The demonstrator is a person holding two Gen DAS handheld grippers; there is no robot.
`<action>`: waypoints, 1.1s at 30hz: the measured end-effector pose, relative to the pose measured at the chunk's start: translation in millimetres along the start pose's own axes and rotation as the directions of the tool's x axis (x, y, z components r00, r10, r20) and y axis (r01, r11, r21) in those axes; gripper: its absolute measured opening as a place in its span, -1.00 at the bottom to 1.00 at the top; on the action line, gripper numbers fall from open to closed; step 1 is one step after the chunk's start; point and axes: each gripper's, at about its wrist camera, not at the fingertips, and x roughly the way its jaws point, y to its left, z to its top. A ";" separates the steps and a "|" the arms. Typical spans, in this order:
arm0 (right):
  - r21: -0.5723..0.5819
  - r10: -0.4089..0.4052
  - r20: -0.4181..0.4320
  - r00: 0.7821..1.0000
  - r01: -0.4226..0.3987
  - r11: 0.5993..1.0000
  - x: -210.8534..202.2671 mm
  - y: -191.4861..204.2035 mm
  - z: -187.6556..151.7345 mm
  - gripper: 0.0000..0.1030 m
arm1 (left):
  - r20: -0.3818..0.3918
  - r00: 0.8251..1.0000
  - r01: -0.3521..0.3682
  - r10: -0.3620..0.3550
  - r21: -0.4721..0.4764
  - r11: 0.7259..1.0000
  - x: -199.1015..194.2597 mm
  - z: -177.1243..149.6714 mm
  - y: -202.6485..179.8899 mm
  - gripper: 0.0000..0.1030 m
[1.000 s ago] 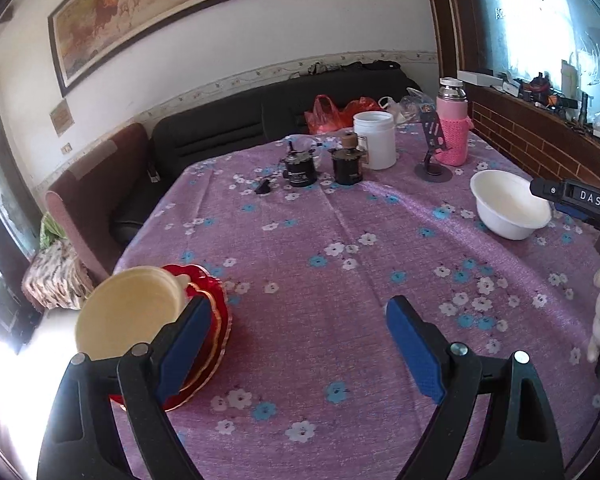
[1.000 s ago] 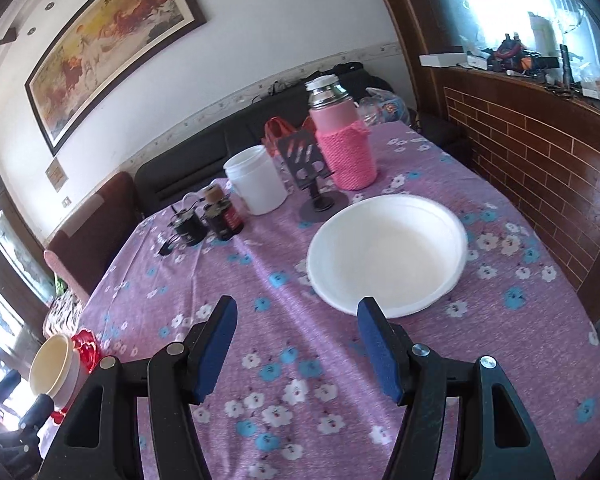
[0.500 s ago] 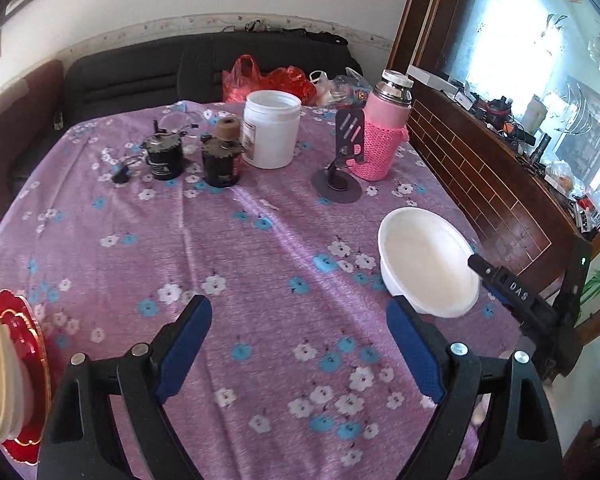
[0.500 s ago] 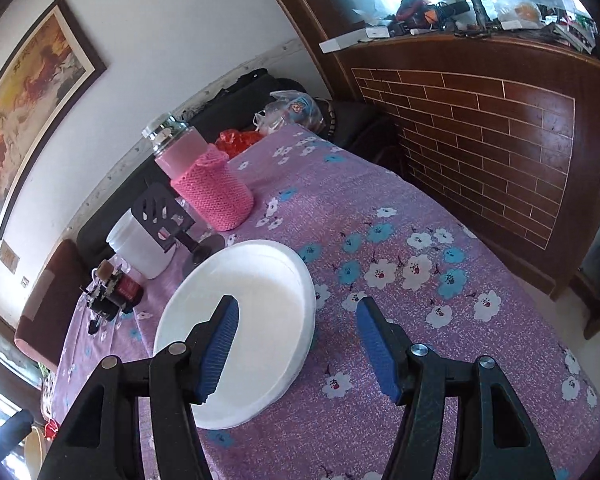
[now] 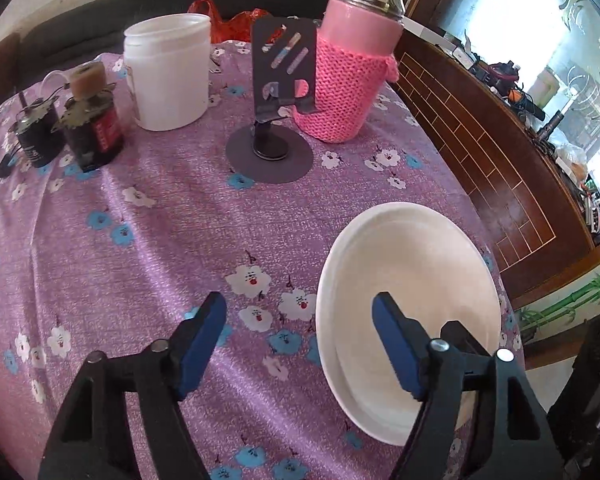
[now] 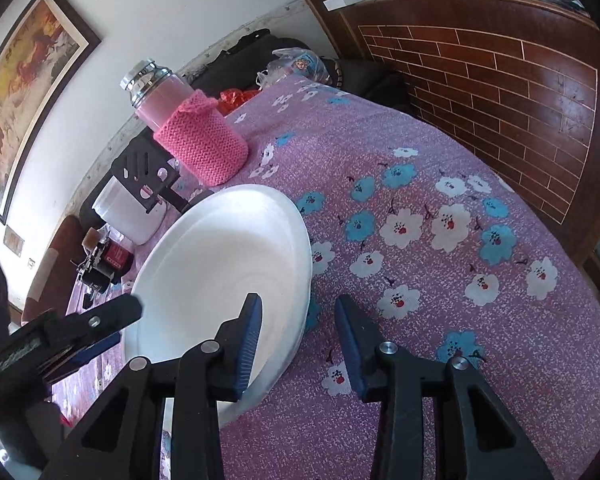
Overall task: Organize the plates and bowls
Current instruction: 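Grasp the rim of the small white bowl with both grippers, then carry the small white bowl with both grippers over the bowl stack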
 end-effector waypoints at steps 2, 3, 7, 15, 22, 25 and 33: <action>-0.008 -0.005 -0.004 1.000 0.005 1.000 1.8 1.6 -1.0 -0.43 | -0.030 1.000 0.009 -0.009 0.003 1.000 9.5 1.4 -1.2 -0.03; -0.012 -0.007 -0.005 1.000 0.007 1.000 2.4 2.9 -1.6 -0.46 | -0.040 0.999 0.014 -0.014 0.001 1.000 12.8 2.3 -0.9 -0.19; -0.029 -0.007 0.003 1.000 0.007 1.000 2.4 7.7 -3.1 -0.61 | -0.052 0.998 0.035 -0.034 0.021 0.999 15.6 0.1 -1.5 -0.51; -0.091 0.015 0.034 0.999 -0.012 0.996 -5.4 21.2 -11.1 -0.79 | 0.019 1.000 0.004 -0.006 0.074 0.997 -17.5 -13.8 -5.3 -0.67; -0.147 0.107 -0.010 0.994 -0.108 0.983 -7.8 43.4 -26.5 -0.79 | 0.080 0.997 -0.025 0.022 0.036 0.999 -63.1 -43.5 24.7 -0.67; -0.174 0.152 -0.040 0.988 -0.157 0.972 -13.0 64.0 -37.9 -0.79 | 0.114 0.992 -0.053 0.050 0.018 0.998 -91.4 -59.2 43.7 -0.67; -0.292 0.255 -0.102 0.961 -0.274 0.916 -39.8 154.3 -84.3 -0.78 | 0.215 0.968 -0.107 0.131 -0.116 0.987 -182.1 -98.9 121.1 -0.67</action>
